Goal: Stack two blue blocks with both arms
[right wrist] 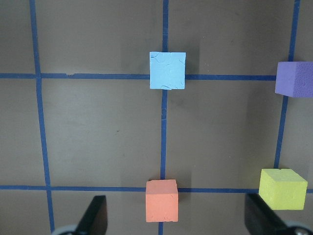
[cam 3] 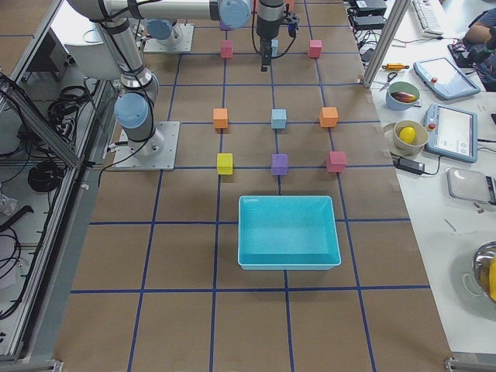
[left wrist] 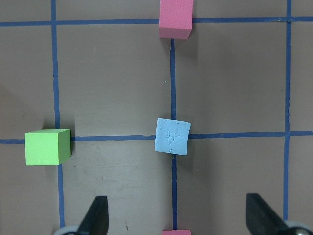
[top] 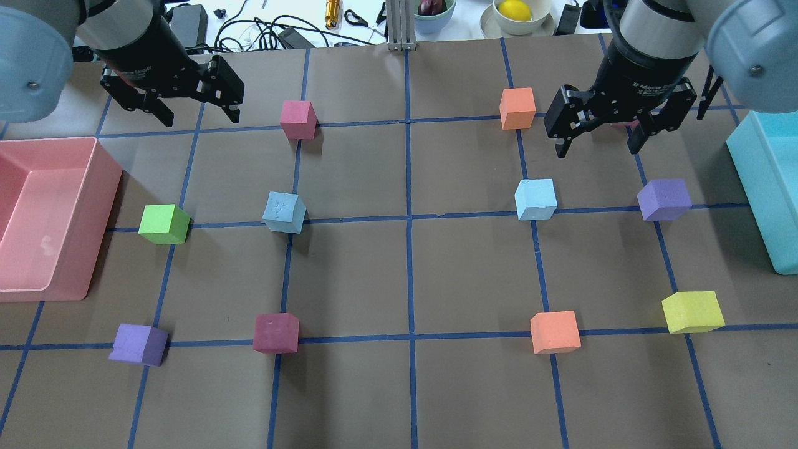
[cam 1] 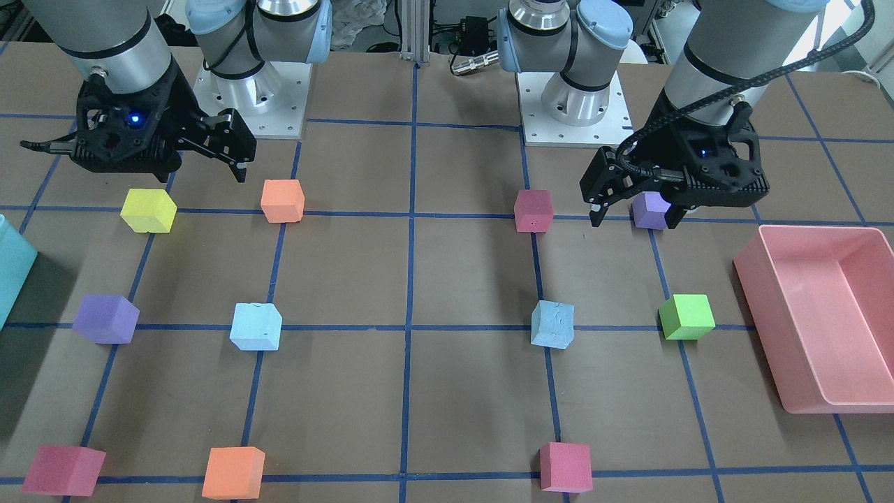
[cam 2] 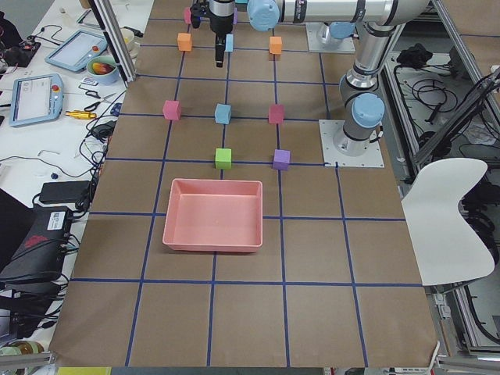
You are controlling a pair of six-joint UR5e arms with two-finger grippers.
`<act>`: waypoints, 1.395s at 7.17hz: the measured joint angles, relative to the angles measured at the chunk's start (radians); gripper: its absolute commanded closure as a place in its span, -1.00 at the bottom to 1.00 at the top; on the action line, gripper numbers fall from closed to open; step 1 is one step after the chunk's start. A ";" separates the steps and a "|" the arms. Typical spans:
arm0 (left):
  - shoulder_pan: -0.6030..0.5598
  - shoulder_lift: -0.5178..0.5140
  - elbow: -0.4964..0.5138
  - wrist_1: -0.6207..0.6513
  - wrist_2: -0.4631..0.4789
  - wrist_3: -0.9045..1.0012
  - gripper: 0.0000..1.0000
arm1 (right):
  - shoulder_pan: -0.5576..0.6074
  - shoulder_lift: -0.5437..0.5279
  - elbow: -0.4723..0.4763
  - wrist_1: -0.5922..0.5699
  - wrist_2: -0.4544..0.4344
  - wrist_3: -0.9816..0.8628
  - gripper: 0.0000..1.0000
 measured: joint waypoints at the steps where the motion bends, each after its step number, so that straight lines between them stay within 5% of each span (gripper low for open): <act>1: 0.000 0.000 0.000 0.000 0.000 0.000 -1.00 | 0.000 0.000 0.000 0.000 0.000 0.000 -1.00; 10: 0.000 -0.002 -0.002 0.000 0.007 -0.003 -1.00 | 0.000 0.050 0.011 -0.036 -0.004 -0.010 -1.00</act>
